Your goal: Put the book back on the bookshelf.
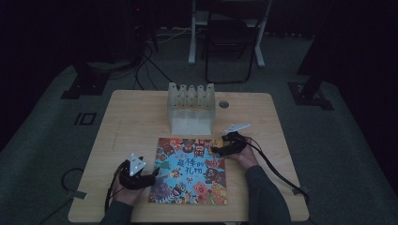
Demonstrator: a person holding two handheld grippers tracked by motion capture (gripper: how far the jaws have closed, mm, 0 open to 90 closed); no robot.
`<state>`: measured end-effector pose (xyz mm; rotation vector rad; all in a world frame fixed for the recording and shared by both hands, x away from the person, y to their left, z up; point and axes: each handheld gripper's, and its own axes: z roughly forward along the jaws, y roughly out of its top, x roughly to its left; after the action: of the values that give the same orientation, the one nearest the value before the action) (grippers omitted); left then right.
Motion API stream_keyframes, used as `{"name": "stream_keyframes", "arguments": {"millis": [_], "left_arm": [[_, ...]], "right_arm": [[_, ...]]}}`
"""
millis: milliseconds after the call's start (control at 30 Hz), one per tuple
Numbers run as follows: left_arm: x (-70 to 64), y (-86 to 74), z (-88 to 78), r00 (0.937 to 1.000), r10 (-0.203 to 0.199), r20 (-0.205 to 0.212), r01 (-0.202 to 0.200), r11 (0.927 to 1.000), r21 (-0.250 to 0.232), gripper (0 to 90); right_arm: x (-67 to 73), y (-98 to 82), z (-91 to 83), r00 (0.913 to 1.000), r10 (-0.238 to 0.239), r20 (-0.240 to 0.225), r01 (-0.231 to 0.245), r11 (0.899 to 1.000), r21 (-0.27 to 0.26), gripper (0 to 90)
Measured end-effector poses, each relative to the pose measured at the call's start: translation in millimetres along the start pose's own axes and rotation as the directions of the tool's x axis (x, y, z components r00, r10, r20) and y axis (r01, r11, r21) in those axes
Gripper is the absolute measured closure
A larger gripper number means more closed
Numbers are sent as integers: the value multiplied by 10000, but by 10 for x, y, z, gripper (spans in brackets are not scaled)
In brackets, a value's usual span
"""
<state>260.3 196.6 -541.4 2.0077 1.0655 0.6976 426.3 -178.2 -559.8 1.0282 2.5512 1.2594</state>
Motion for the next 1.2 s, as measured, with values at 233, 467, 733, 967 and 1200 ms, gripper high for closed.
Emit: {"name": "stream_keyframes", "arguments": {"millis": [233, 467, 733, 967, 1200], "left_arm": [[-252, 12, -45, 9972, 295, 685, -293, 9996, -37, 208], [-481, 40, -44, 9892, 883, 1172, -885, 9961, -34, 193], [-682, 89, -60, 9778, 1349, 1601, -1334, 9909, -205, 140], [-880, 97, -34, 9563, 1872, 2245, -1954, 9806, 144, 126], [-1071, 104, -24, 9487, 2386, 2076, -2395, 9707, -209, 35]], "right_arm": [[-53, -20, 17, 9988, 360, -344, -366, 9992, -188, 142], [-68, -22, -9, 9955, 764, -567, -789, 9959, -437, 146], [-78, 26, -100, 9919, 944, -849, -1024, 9901, -962, 151], [-79, 94, -184, 9888, 984, -1125, -1121, 9861, -1226, 152], [-74, 153, -241, 9858, 1051, -1309, -1245, 9809, -1496, 154]]}}
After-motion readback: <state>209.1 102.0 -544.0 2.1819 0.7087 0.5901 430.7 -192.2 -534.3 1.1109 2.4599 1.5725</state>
